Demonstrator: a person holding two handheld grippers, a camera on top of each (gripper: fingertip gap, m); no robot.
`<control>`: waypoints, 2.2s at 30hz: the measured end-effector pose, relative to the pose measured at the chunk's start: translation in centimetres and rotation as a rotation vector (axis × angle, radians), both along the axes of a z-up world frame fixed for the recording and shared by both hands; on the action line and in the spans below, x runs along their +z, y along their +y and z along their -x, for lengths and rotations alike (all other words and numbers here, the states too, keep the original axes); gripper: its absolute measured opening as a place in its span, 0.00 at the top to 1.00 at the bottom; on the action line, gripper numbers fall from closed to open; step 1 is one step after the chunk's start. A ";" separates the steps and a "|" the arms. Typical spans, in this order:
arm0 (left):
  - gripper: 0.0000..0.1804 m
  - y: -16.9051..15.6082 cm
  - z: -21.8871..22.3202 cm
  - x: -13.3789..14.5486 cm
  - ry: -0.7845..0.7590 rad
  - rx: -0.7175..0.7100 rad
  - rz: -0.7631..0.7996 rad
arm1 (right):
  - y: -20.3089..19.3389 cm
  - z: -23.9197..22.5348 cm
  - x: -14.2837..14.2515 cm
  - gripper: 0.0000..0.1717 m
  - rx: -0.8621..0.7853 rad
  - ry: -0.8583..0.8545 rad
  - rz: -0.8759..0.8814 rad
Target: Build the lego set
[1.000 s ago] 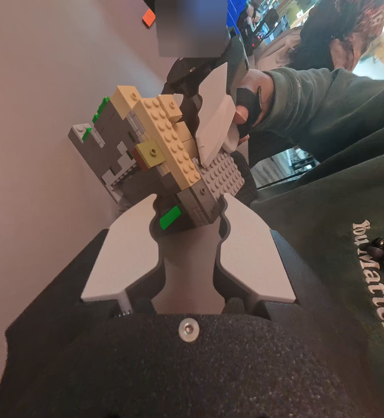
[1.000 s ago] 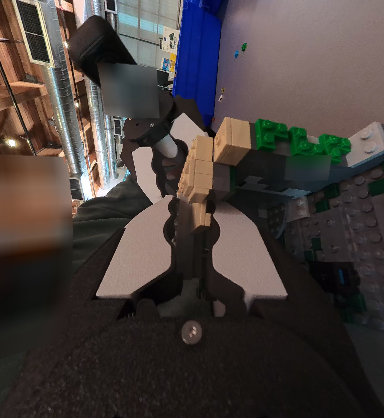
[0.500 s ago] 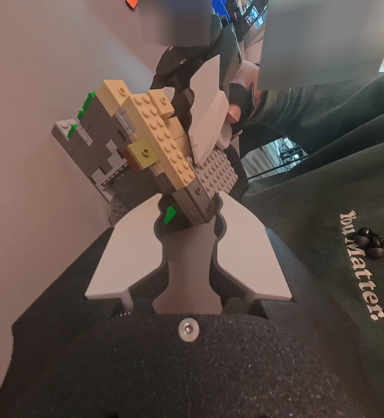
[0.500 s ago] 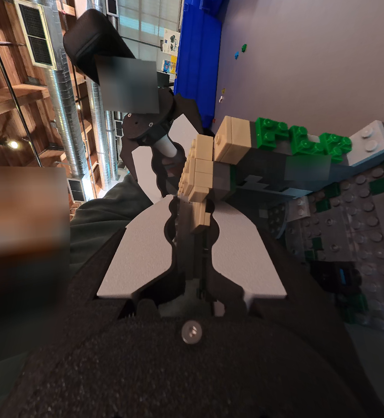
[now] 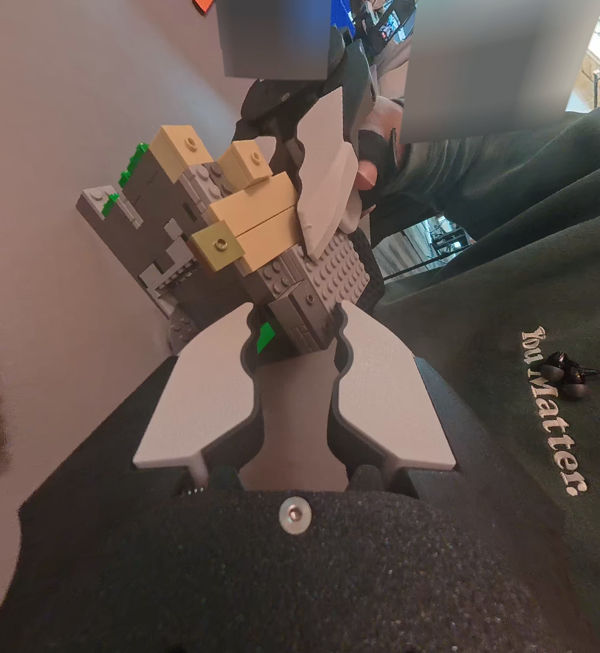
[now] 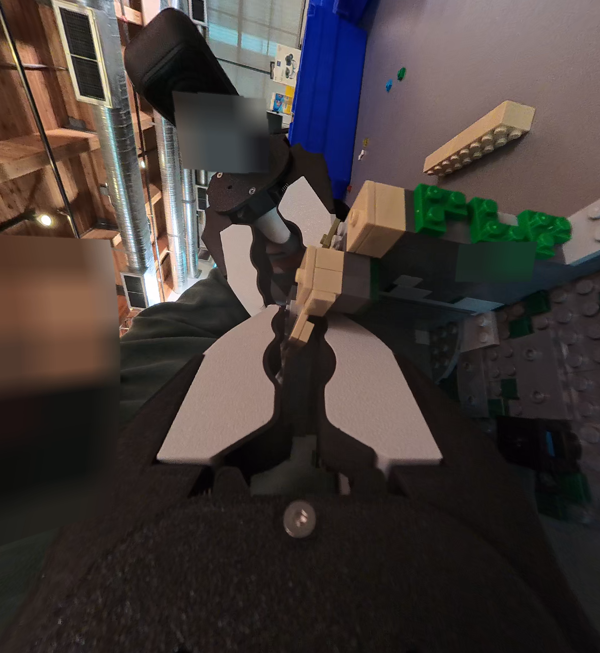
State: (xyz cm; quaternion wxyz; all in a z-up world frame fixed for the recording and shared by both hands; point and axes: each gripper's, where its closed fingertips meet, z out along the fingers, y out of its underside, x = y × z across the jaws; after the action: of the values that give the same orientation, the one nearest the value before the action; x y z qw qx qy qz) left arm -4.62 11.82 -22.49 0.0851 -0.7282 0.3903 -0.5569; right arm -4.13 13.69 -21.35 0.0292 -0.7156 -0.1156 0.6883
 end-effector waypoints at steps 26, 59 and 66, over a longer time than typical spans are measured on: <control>0.75 -0.1 0.7 0.6 0.009 0.006 -0.057 | 0.4 -1.8 -0.4 0.91 -0.049 0.035 0.030; 0.76 9.9 5.8 -6.5 0.463 0.132 -0.475 | 0.4 -2.6 -0.7 0.89 -0.097 0.031 -0.006; 0.78 9.9 5.4 -8.0 0.536 0.070 -0.510 | 0.5 -2.6 -0.4 0.92 -0.104 0.017 -0.030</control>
State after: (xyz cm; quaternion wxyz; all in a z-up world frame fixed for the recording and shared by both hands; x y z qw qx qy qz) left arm -9.99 21.71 -30.51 0.1777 -0.8164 0.4998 -0.2281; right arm -1.53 14.23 -21.79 0.0769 -0.7141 -0.0882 0.6902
